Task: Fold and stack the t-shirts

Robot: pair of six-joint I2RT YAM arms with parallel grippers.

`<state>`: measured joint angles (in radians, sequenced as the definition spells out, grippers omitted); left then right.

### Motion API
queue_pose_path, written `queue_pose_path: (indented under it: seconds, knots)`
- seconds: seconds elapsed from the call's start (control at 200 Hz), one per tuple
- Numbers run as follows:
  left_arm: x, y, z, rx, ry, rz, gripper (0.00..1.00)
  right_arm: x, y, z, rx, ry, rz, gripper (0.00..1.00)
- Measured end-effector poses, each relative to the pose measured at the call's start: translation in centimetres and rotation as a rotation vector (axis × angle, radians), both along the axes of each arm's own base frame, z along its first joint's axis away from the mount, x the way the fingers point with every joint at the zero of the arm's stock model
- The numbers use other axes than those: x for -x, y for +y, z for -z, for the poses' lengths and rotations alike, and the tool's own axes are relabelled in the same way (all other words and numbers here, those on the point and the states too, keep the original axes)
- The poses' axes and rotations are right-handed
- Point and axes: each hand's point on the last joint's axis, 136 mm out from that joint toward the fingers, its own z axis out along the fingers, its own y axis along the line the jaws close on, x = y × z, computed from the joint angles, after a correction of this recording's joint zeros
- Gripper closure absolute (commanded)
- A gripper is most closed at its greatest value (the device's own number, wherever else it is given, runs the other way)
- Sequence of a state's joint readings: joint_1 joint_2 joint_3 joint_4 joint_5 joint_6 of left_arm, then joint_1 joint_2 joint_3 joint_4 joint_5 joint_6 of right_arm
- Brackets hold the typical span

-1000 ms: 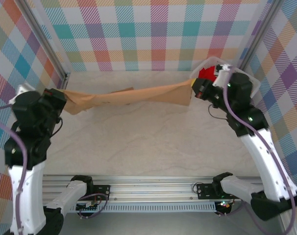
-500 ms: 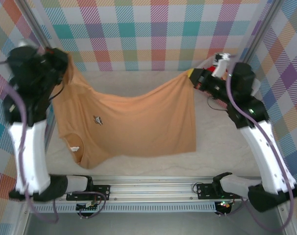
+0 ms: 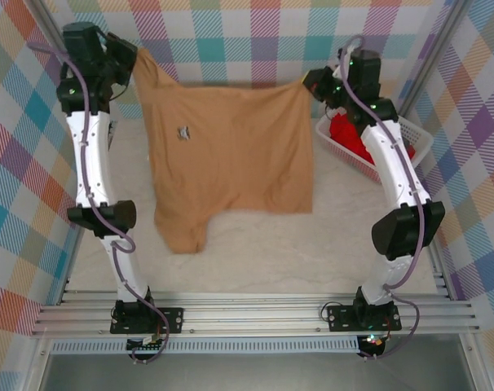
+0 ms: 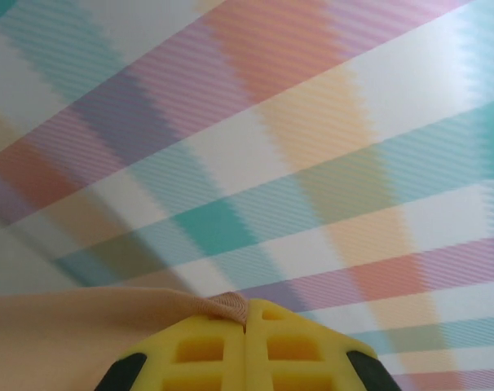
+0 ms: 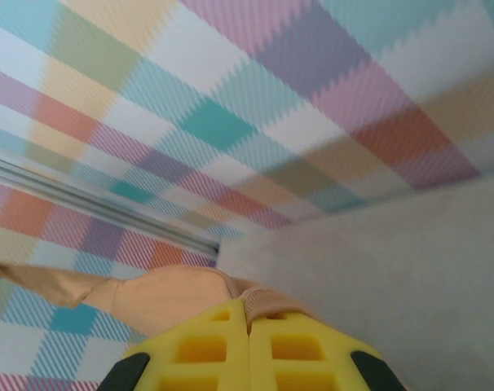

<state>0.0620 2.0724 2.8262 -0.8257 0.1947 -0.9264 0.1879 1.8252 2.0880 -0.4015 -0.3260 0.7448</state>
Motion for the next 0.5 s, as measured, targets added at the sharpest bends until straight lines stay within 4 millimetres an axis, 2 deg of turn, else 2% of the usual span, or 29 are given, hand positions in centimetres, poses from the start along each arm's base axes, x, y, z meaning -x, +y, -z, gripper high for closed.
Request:
queue_pose_path:
  seconds: [0.1,0.165,0.26,0.3,0.345,0.365,0.39,0.445,0.46,0.48,0.5]
  knots:
    - [5.0,-0.3,-6.1,0.007,-0.137,0.003,1.0,1.1,-1.6,-6.0,-0.026,-0.135,0.025,1.0]
    - [9.3,-0.5,-9.1,-0.006,-0.2,0.0,1.0,2.2,-2.7,-8.6,-0.037,-0.193,0.044,1.0]
    - [16.0,-0.7,-11.3,-0.043,-0.25,-0.02,1.0,3.8,-3.8,-10.5,-0.047,-0.23,0.054,1.0]
    - [18.4,-0.7,-12.0,-0.051,-0.267,-0.026,1.0,4.3,-4.0,-10.9,-0.048,-0.238,0.056,1.0]
    - [20.2,-0.8,-12.7,-0.061,-0.295,-0.03,1.0,4.6,-4.1,-11.2,-0.05,-0.243,0.055,1.0]
    - [21.9,-1.1,-13.3,-0.062,-0.337,-0.024,1.0,4.7,-4.0,-10.8,-0.055,-0.246,0.048,1.0]
    - [22.2,-1.3,-11.8,-0.061,-0.319,-0.021,1.0,5.0,-3.9,-9.9,-0.057,-0.232,0.044,1.0]
    - [23.9,-2.0,-5.8,-0.049,-0.195,-0.004,1.0,6.1,-3.7,-5.9,-0.055,-0.137,0.026,1.0]
    - [24.2,-2.2,-3.3,-0.038,-0.142,0.006,1.0,6.3,-3.7,-4.5,-0.055,-0.106,0.023,1.0]
    - [24.7,-2.5,-1.2,-0.035,-0.105,0.016,1.0,6.7,-3.5,-2.4,-0.052,-0.063,0.016,1.0]
    - [24.8,-2.8,2.0,-0.025,-0.042,0.025,1.0,6.9,-3.5,-0.2,-0.05,-0.018,0.012,1.0]
